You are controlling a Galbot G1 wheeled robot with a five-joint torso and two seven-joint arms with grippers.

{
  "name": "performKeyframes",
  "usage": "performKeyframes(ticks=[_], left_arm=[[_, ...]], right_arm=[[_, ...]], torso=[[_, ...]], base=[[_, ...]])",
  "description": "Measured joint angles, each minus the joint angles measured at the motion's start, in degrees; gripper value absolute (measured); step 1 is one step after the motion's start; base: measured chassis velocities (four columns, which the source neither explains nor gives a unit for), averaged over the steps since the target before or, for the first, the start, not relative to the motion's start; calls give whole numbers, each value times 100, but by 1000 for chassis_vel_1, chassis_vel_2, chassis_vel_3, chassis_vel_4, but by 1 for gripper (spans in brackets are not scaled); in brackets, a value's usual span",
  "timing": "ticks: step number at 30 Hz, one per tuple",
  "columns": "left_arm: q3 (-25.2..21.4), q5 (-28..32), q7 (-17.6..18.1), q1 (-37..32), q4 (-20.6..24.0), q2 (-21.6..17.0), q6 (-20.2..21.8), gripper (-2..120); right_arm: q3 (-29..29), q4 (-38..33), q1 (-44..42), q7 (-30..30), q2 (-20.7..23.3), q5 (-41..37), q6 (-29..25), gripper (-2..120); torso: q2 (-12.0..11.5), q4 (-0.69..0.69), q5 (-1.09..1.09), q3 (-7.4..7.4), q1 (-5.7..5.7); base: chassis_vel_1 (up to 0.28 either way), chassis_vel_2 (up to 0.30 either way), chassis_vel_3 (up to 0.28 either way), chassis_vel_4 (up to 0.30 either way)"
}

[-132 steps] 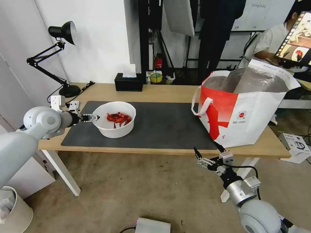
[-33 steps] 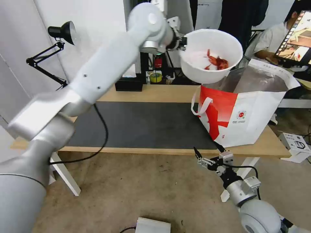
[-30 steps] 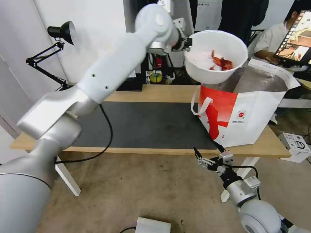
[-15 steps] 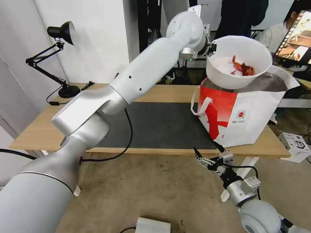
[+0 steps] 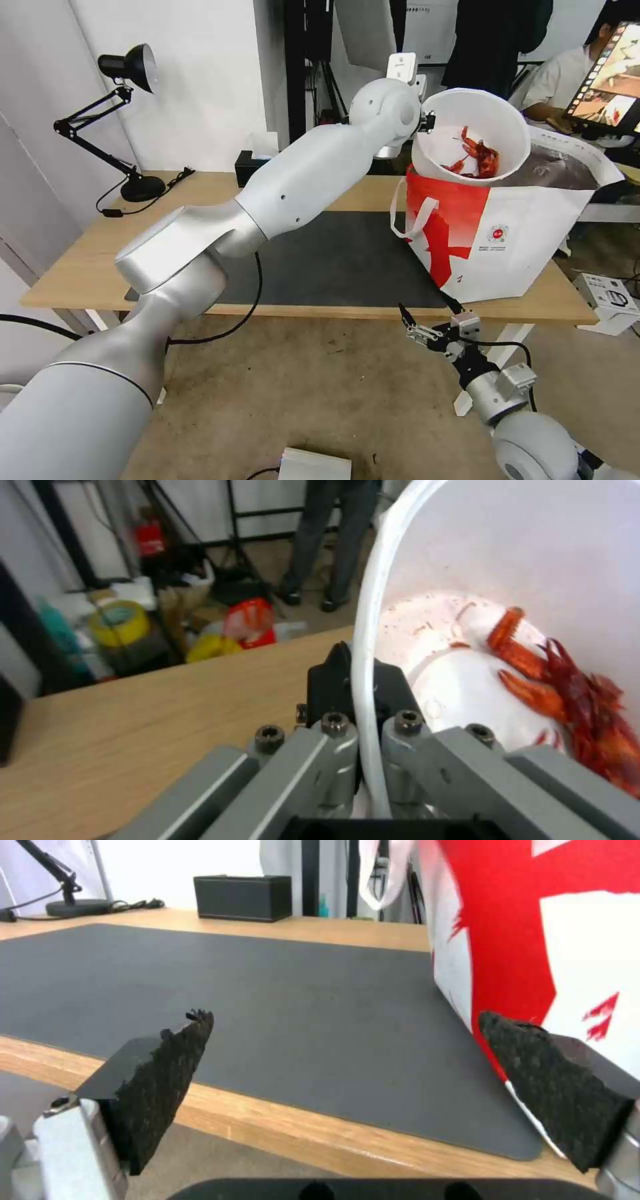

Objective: Pick up the trash from the table and place it into the takeout bag.

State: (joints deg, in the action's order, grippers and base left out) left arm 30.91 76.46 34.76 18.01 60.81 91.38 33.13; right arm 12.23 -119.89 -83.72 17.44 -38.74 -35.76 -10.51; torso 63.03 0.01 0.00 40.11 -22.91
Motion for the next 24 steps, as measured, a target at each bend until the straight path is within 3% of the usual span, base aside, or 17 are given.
performKeyframes(ticks=[10,17,24], left_arm=[[310,-466,101,-123,258,-20,-49,0],[584,-836,-465,-112,721,-254,-25,0],[662,-1033,-845,12,870,-355,-70,0]], right_arm=[[0,0,0,0,0,0,0,100],[0,0,0,0,0,0,0,100],[0,0,0,0,0,0,0,100]], torso=[[0,-1,0,0,0],[0,-1,0,0,0],[0,0,0,0,0]], base=[[0,0,0,0],[0,0,0,0],[0,0,0,0]])
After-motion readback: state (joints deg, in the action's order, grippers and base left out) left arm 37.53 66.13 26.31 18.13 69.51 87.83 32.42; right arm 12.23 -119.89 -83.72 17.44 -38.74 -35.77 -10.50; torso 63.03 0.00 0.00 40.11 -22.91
